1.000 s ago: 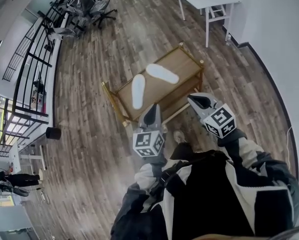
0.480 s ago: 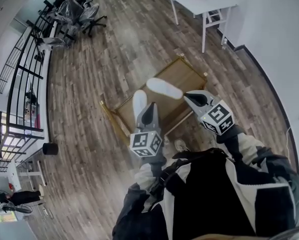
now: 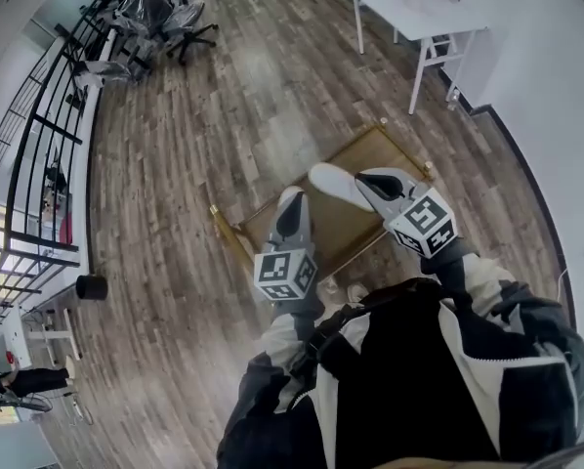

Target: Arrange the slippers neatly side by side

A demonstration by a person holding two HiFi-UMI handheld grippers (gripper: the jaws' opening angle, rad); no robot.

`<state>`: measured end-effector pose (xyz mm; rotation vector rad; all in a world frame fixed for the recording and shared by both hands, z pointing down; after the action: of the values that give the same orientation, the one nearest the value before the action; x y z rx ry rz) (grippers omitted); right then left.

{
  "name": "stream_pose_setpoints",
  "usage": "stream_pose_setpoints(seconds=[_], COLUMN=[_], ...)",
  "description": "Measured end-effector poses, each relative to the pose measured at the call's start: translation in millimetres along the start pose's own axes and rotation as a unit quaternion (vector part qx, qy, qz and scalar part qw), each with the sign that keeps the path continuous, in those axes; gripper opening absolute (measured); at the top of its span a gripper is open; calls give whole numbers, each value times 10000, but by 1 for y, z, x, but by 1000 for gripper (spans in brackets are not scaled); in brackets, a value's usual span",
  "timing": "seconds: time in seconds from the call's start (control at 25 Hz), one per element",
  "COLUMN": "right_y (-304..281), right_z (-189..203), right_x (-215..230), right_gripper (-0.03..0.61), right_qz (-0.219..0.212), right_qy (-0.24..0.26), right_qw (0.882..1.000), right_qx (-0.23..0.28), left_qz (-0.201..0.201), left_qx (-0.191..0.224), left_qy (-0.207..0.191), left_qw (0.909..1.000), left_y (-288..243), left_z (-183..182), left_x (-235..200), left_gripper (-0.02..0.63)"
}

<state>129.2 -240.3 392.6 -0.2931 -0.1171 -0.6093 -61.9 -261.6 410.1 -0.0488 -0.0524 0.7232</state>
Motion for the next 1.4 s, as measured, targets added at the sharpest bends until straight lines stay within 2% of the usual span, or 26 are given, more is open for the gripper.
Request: stream_pose_setpoints(seconds=[0.24, 0.48, 0.64, 0.92, 1.16, 1.28, 1.4], right_y=[-34, -62, -75, -87, -96, -96, -92], right_z=[-3, -4, -11, -13, -12, -11, -14], right_x=[0, -8, -2, 30, 36, 40, 46], right_gripper=[5, 5, 5, 5, 5, 5, 5], right_qz=[-367, -1059, -1494, -1910, -2196, -2226, -2182], right_qy=[58, 83, 193, 251, 331, 373, 399], right_qw=[9993, 9942, 9884, 9807, 9740, 9731, 9742], right_qx=[-79, -180, -206, -338, -445, -466, -413], left_qz=[-362, -986, -1496, -2186, -2387, -2341, -2296], left_qx=[-88, -236, -331, -455, -562, -616, -517], left_qy=[-3, -36, -69, -113, -114, -99, -250], left_qw=[9993, 9948, 9882, 9747, 9694, 9702, 9716], left_y=[6, 17, 19, 16, 6, -1, -6], left_z=[6, 2, 0, 0, 5, 11, 4], left_x=[-18, -21, -23, -13, -10, -11, -10], left_gripper=[8, 8, 8, 8, 7, 8, 8])
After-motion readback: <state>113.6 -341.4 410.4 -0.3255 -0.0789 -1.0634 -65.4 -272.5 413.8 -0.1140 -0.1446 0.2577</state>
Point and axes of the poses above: the fingertips, and each gripper's own axes: y backward along the fingers, x to its right, z out of its underside, the point moved 7 cm from there along y, backward along the fingers, and after that the axes turned 13 degrees about -y, right-handed, at the moved point
